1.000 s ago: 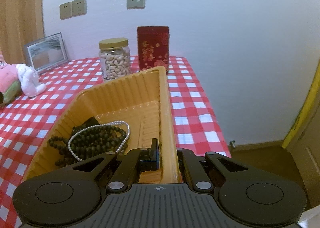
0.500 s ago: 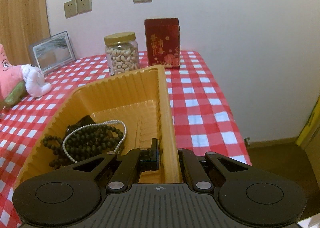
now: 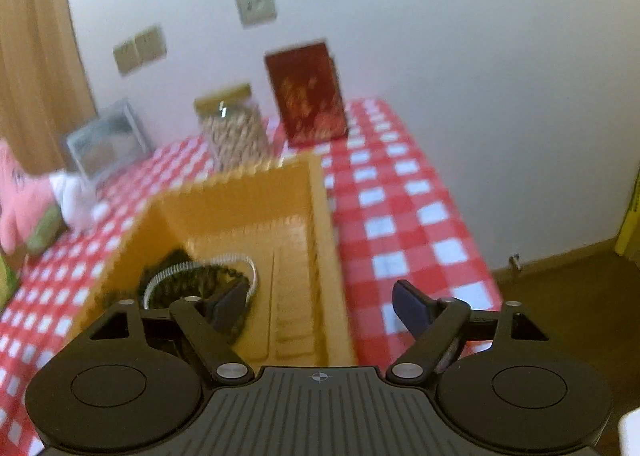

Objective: Organize jewelry
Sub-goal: 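Release the tray rim with the right tool while withdrawing the left tool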

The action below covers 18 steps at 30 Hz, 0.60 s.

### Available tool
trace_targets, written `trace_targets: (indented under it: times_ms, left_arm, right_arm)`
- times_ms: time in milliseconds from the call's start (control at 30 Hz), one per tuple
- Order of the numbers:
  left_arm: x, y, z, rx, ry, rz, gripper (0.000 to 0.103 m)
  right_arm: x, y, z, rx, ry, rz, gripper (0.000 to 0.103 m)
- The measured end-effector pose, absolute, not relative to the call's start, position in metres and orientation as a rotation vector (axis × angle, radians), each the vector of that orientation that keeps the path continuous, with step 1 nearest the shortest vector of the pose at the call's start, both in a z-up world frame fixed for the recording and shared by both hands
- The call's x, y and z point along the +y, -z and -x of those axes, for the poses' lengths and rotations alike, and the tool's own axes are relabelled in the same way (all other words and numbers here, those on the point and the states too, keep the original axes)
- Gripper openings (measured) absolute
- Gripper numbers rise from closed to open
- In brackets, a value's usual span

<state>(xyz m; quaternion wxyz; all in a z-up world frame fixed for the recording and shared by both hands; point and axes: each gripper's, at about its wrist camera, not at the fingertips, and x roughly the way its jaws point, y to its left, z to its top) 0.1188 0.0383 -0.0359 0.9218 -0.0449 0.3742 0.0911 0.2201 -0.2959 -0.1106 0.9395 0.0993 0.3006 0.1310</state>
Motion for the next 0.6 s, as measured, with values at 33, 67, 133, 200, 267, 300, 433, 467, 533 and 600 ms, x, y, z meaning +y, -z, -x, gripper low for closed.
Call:
trace_targets:
  times_ms: [33,67,133,200,267,300,433,467,533,600]
  left_arm:
    - [0.037,0.036,-0.116,0.768,-0.19,0.092,0.076]
    - [0.035,0.036,-0.114,0.769,-0.197,0.09,0.078]
    - [0.031,0.035,-0.108,0.768,-0.215,0.085,0.082]
    - [0.03,0.034,-0.103,0.763,-0.22,0.081,0.084]
    - [0.026,0.031,-0.099,0.763,-0.222,0.075,0.084]
    - [0.024,0.029,-0.096,0.76,-0.224,0.064,0.085]
    - [0.013,0.022,-0.089,0.726,-0.252,-0.038,0.09]
    - [0.011,0.02,-0.087,0.716,-0.251,-0.058,0.09]
    - [0.013,0.017,-0.083,0.718,-0.224,-0.043,0.09]
    - [0.018,0.014,-0.08,0.738,-0.184,0.011,0.09]
  right_arm:
    - [-0.298,0.11,-0.219,0.622,-0.255,-0.195,0.08]
    - [-0.301,0.109,-0.218,0.627,-0.242,-0.185,0.08]
    - [-0.307,0.106,-0.212,0.634,-0.226,-0.173,0.08]
    - [-0.312,0.101,-0.205,0.644,-0.219,-0.158,0.08]
    - [-0.314,0.094,-0.196,0.647,-0.22,-0.135,0.08]
    - [-0.314,0.09,-0.19,0.649,-0.221,-0.121,0.08]
    - [-0.304,0.073,-0.167,0.655,-0.238,-0.082,0.08]
    - [-0.3,0.069,-0.161,0.661,-0.249,-0.075,0.08]
    - [-0.289,0.062,-0.149,0.675,-0.257,-0.063,0.08]
    - [-0.275,0.056,-0.136,0.692,-0.249,-0.03,0.08]
